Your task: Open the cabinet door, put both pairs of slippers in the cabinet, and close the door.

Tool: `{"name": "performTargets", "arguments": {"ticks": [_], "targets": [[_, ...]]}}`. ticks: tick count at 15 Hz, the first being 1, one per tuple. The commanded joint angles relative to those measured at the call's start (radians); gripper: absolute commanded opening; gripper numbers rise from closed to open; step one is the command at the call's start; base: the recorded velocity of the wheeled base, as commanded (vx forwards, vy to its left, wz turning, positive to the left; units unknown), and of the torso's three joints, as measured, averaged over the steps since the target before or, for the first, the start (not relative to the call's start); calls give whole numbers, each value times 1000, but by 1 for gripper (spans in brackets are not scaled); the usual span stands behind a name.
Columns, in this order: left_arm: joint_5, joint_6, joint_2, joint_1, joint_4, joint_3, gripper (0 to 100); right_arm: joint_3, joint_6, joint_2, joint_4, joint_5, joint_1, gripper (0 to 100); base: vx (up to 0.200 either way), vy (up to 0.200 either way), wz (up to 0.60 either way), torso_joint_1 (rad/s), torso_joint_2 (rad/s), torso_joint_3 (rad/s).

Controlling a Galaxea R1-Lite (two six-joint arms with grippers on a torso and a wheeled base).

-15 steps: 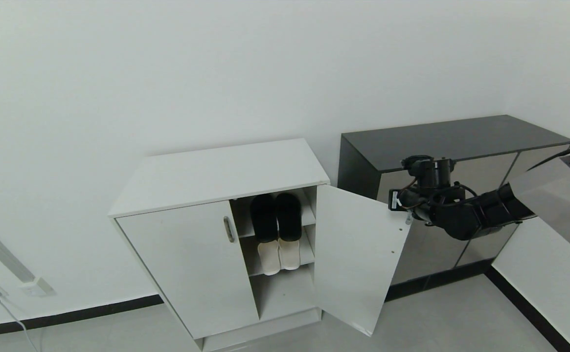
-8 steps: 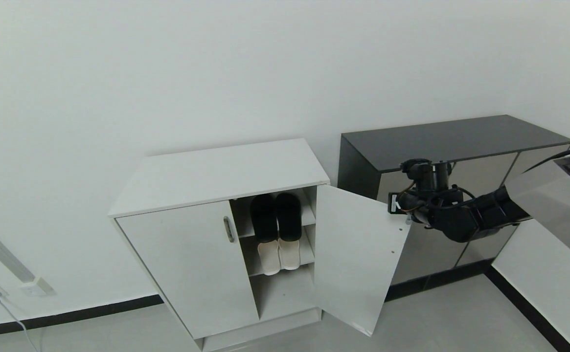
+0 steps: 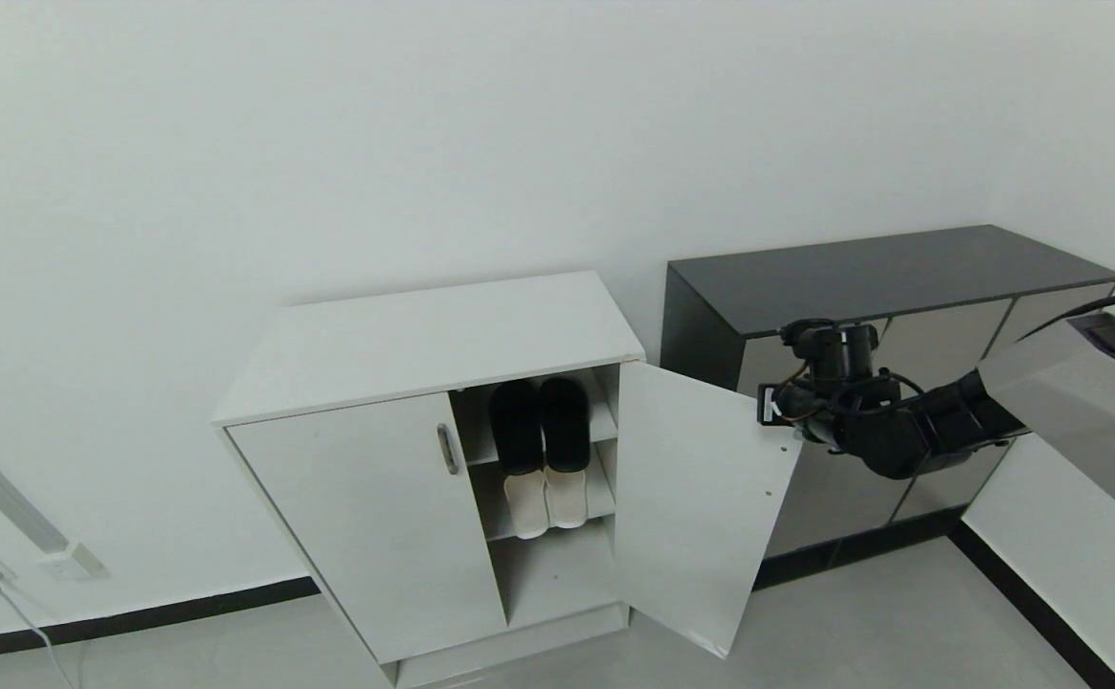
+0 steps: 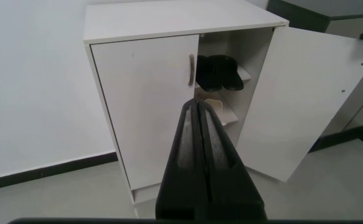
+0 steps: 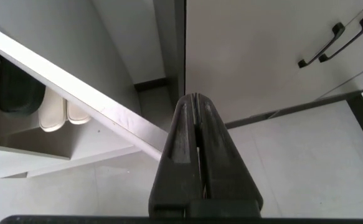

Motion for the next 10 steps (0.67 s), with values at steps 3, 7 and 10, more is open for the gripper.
{"name": "performTargets", "arguments": {"ticks": [3,7,10], "targets": [[0,0,1,0,0,0,0,32,-2,-23,3,-1,16,0,0,0,0,0,0,0],[0,0,1,0,0,0,0,121,-5,-88,-2,-3,68,0,0,0,0,0,0,0],[0,0,1,0,0,0,0,186,-3,-140,0,-1,115,0,0,0,0,0,0,0]]}}
